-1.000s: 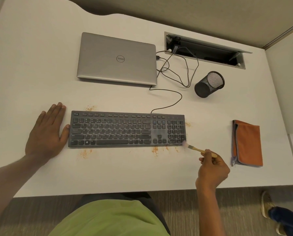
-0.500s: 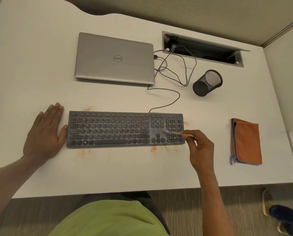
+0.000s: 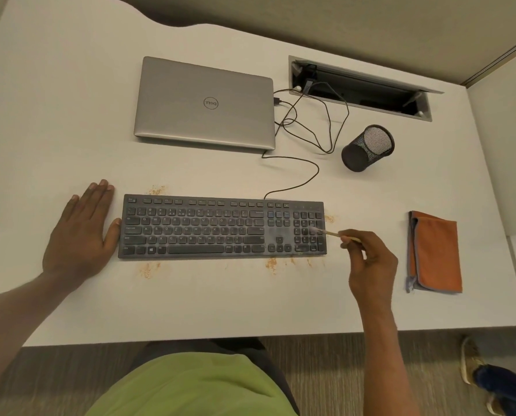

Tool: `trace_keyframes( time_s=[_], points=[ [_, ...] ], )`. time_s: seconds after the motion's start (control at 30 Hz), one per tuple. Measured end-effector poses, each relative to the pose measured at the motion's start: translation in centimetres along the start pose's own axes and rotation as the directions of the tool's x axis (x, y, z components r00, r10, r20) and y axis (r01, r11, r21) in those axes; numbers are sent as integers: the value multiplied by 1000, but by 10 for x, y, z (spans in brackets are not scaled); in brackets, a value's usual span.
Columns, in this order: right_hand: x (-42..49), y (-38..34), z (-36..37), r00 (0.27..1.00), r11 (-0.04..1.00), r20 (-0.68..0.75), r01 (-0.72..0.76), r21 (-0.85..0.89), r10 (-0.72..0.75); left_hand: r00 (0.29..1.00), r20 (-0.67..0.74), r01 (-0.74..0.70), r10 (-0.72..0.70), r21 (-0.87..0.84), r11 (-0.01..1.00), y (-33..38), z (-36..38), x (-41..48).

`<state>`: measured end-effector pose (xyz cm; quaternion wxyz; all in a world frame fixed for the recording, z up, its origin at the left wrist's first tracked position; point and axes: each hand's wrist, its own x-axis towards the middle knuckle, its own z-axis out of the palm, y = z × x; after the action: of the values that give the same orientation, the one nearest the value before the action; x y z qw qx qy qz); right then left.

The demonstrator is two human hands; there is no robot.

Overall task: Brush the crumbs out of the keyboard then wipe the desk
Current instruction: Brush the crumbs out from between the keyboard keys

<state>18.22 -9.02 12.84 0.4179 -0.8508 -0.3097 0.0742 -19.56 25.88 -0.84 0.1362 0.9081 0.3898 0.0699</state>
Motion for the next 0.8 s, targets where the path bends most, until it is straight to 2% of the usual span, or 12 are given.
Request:
trace_keyframes(
  time_s=[0.1, 0.17, 0.43, 0.67, 0.8],
  points=[
    [2, -5, 9, 995, 1000, 99, 6, 24, -8, 1000, -4, -3, 3, -2, 1000, 0, 0, 0],
    [2, -3, 10, 994, 1000, 111, -7, 14, 5, 1000, -3, -2, 2, -3, 1000, 0, 0, 0],
    [2, 23, -8, 992, 987, -106, -81, -138, 66, 1000, 7, -1, 1, -3, 1000, -3, 2, 0],
    [33, 7, 21, 946, 983, -268, -183, 27, 184, 1000, 16, 2, -2, 1, 1000, -4, 2, 0],
    [39, 8, 32, 945, 977, -246, -211, 35, 213, 1000, 16, 5, -5, 0, 1000, -3, 2, -1]
  ],
)
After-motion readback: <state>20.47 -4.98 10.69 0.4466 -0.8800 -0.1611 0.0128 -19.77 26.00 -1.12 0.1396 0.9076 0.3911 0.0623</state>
